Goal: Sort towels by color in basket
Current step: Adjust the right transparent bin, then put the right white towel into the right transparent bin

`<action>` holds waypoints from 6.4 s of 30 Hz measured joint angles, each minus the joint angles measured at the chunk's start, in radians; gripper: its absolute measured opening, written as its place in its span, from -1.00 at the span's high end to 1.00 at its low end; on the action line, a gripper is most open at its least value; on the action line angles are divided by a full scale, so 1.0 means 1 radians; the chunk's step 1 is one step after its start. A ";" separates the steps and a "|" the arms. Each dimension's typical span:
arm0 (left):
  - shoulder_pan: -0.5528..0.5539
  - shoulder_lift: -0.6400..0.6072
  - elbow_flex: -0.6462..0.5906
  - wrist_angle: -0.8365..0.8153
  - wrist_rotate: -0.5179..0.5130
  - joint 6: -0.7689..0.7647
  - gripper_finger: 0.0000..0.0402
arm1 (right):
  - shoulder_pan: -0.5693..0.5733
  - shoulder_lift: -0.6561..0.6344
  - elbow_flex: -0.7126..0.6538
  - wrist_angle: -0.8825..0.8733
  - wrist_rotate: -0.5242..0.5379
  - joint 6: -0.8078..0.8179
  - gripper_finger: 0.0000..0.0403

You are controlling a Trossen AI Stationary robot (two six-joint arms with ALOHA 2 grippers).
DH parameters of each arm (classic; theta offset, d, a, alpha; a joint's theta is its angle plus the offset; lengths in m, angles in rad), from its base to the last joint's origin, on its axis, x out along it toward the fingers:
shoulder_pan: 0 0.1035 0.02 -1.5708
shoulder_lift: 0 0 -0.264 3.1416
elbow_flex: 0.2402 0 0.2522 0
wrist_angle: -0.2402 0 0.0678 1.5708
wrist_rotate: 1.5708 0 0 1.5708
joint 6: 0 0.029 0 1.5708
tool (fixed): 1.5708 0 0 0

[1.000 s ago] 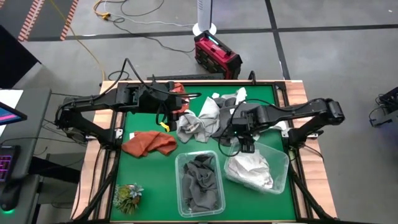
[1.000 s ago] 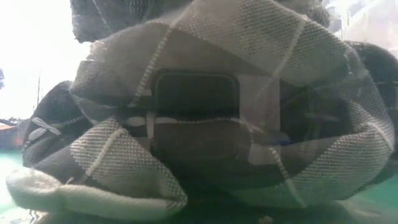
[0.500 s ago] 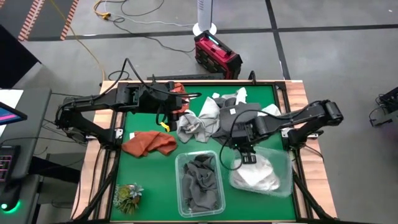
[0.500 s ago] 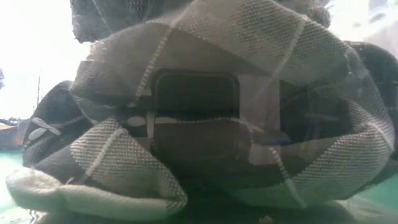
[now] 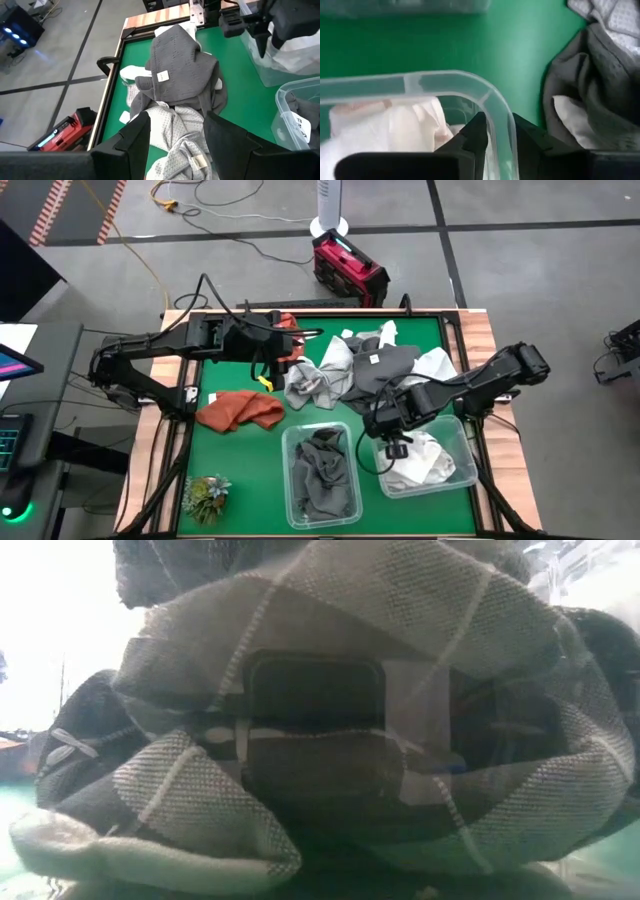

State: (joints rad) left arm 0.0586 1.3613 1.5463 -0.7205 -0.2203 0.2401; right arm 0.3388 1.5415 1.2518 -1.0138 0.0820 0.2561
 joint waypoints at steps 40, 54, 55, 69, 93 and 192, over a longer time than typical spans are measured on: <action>0.000 0.000 0.000 -0.009 0.018 0.028 0.14 | -0.058 0.017 0.247 -0.238 -0.070 -0.006 -0.04; 0.020 -0.002 -0.259 0.000 0.080 0.043 0.14 | -0.273 -0.063 0.260 -0.319 0.243 -0.300 -0.03; 0.022 -0.006 -0.272 0.008 0.080 0.041 0.14 | -0.295 -0.075 0.260 -0.308 0.243 -0.289 -0.02; 0.023 -0.019 -0.290 0.140 0.077 0.024 0.14 | -0.466 -0.097 0.260 -0.167 0.242 -0.283 -0.01; 0.022 -0.027 -0.289 0.134 0.061 0.012 0.14 | -0.481 -0.097 0.260 0.004 0.234 -0.210 -0.01; -0.103 -0.036 -0.509 1.009 0.068 0.114 0.14 | 0.336 -0.554 0.002 1.169 -0.215 -0.537 0.89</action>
State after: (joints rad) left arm -0.0444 1.3254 1.0378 0.2882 -0.1520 0.3543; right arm 0.6746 0.9879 1.2533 0.1550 -0.1332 -0.2807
